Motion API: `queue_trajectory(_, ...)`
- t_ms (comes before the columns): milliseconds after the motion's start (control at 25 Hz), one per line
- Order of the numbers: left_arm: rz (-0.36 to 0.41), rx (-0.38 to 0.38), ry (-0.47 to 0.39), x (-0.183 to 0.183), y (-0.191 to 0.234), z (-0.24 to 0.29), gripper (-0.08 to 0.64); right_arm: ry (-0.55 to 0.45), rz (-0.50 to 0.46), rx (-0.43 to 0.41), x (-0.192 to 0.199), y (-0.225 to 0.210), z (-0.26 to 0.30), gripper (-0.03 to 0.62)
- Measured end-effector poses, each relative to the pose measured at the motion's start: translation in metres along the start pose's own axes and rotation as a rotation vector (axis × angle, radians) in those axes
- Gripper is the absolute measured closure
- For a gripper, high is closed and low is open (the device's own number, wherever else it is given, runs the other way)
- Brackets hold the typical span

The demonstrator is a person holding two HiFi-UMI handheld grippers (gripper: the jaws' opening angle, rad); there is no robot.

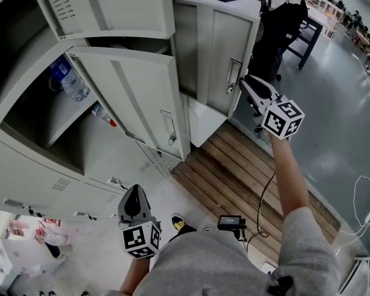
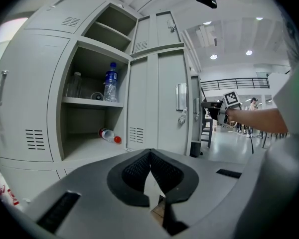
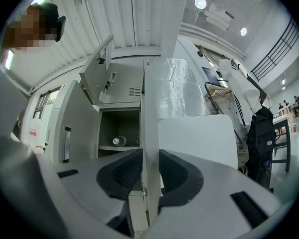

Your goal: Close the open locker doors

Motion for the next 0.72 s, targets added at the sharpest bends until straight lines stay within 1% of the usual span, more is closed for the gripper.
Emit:
queue_trajectory(160,-0.001,-0.002,0.0,0.001,0.0,0.0,0.554,-0.001,0.011,-0.053,0.001,0.018,-0.008,0.483)
queue_trajectory(360,-0.003,-0.011,0.001,0.001,0.001,-0.003,0.554,-0.002,-0.027,-0.132,0.003,0.048,-0.013,0.5)
queue_trajectory(560,0.0,-0.019,-0.004,0.0,-0.001,-0.006,0.554,0.004,-0.072,-0.243,0.004,0.086,-0.007,0.499)
queue_trajectory(720,0.001,-0.033,-0.004,0.001,0.0,-0.01,0.554,-0.003,-0.055,-0.325,0.005,0.111,0.001,0.5)
Point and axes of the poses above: the fingertips, and each gripper's own axes: z forward along the fingers, y to its left, x out of its underside, the point moved 8 cm from there along -z, backward along the fingers, and after that the axes turned 8 degrees about x, right-handed, at the moved point
